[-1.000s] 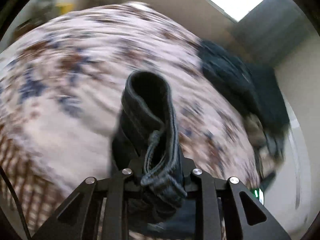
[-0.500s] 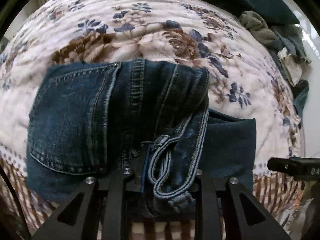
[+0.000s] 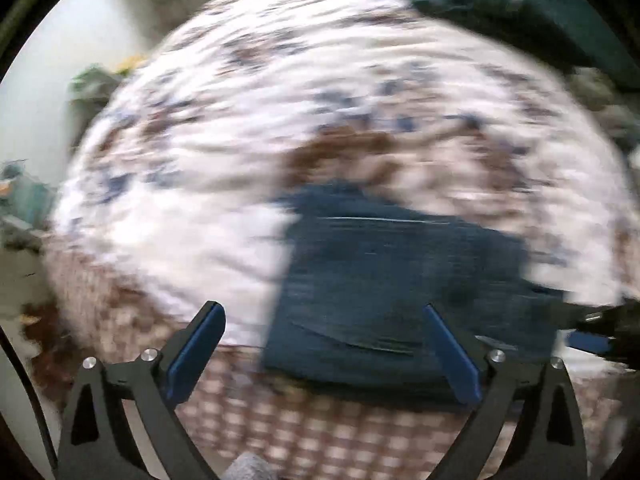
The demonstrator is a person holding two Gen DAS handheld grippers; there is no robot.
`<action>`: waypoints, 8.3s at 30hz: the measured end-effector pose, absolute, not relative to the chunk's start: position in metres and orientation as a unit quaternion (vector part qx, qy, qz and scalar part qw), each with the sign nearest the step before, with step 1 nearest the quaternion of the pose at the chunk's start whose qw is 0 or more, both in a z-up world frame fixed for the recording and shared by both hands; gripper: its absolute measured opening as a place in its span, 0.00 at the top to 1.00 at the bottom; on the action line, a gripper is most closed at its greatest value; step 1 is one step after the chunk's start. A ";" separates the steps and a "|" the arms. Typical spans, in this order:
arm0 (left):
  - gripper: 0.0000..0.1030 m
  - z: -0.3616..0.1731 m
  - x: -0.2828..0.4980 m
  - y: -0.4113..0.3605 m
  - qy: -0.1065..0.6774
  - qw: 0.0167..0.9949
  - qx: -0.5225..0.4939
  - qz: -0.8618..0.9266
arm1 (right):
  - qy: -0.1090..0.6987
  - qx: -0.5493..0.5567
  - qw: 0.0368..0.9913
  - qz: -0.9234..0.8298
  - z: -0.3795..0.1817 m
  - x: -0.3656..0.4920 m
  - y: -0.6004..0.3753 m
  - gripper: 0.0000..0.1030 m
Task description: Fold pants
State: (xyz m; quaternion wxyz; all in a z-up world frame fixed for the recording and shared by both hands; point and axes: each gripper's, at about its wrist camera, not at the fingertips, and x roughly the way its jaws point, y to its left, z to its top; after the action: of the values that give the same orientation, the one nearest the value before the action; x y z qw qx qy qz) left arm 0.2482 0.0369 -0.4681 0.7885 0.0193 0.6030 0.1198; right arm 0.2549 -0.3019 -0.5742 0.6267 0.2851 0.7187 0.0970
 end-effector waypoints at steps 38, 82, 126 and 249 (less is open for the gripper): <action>0.03 -0.516 0.272 0.069 0.657 0.743 -0.024 0.123 | 0.714 0.373 0.574 0.146 -0.639 0.262 -0.304 0.17; 0.03 -0.511 0.290 0.044 0.666 0.741 -0.025 0.083 | 0.562 0.548 0.619 -0.009 -0.629 0.164 -0.426 0.87; 0.02 -0.581 0.286 0.058 0.695 0.628 -0.340 -0.083 | 0.598 0.601 0.529 -0.029 -0.640 0.087 -0.440 0.17; 0.11 -0.452 0.590 0.149 0.586 0.810 0.021 -0.013 | 0.572 0.030 0.811 -0.119 -0.444 0.557 -0.088 0.03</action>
State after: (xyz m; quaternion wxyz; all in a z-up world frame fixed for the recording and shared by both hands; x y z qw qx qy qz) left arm 0.5896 0.1489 -0.4518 0.8102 0.0206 0.5856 -0.0130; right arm 0.5569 -0.0880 -0.4439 0.8109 0.0296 0.5722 -0.1189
